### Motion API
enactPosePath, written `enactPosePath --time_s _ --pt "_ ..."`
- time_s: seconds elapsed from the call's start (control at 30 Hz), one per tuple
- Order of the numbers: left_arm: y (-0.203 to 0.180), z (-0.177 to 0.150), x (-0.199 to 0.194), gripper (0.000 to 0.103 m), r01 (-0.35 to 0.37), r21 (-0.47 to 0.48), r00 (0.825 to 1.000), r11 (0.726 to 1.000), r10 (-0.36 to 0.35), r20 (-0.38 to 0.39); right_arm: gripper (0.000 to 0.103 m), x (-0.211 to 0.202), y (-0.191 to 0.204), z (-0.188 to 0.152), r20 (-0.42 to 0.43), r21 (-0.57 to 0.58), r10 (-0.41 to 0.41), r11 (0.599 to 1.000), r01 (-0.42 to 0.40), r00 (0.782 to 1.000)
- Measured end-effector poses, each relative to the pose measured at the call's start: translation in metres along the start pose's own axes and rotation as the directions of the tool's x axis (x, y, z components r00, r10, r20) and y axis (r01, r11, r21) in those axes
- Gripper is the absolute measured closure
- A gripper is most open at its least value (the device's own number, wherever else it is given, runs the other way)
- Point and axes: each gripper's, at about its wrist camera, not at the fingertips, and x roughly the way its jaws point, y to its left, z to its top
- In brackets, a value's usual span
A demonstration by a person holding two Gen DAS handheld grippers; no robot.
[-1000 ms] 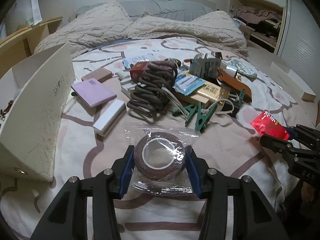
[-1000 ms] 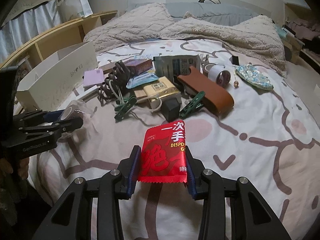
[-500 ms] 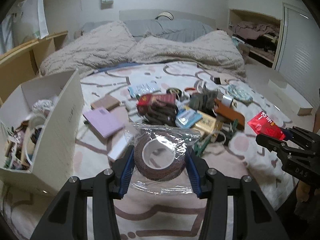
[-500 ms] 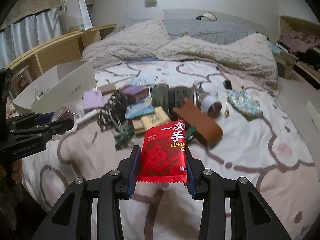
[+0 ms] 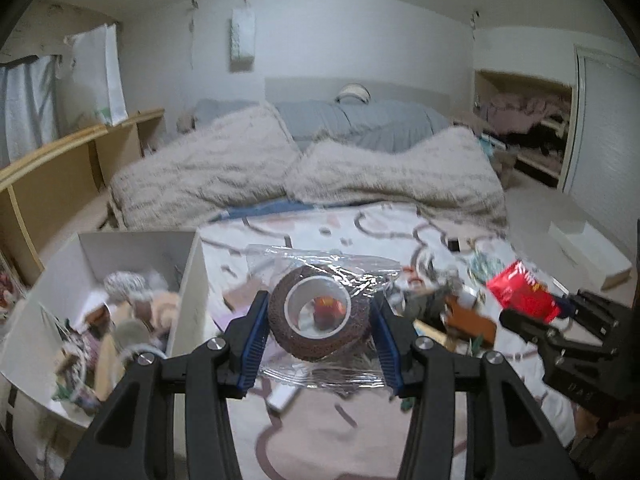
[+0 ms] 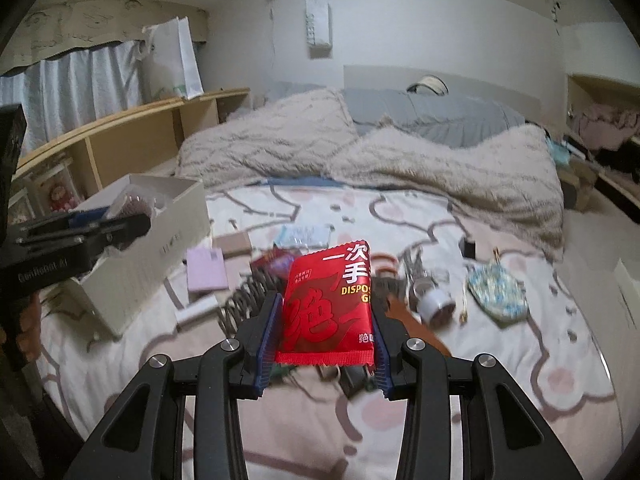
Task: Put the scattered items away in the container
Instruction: 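Carry the tape roll and red packet with both tools over the white box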
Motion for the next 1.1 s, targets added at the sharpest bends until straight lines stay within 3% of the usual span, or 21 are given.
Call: enactPosePath --time_s 0.5,0.8,1.1 --pt "0.057 0.057 -0.016 0.054 -0.092 -0.037 0.986 0.995 0.096 0.137 0.062 0.016 0.045 0.066 0.097 -0.075 0.087 0.994 -0.080 0.991" --pt "0.122 0.063 -0.009 0.054 -0.191 -0.100 0.971 0.977 0.203 0.129 0.062 0.040 0.080 0.091 0.088 -0.079 0.156 0.986 -0.149 0.984" --pt "0.183 0.053 0.007 0.054 -0.251 -0.150 0.959 0.956 0.266 0.094 0.062 0.081 0.115 0.110 0.015 -0.011 0.254 0.967 -0.254 0.967"
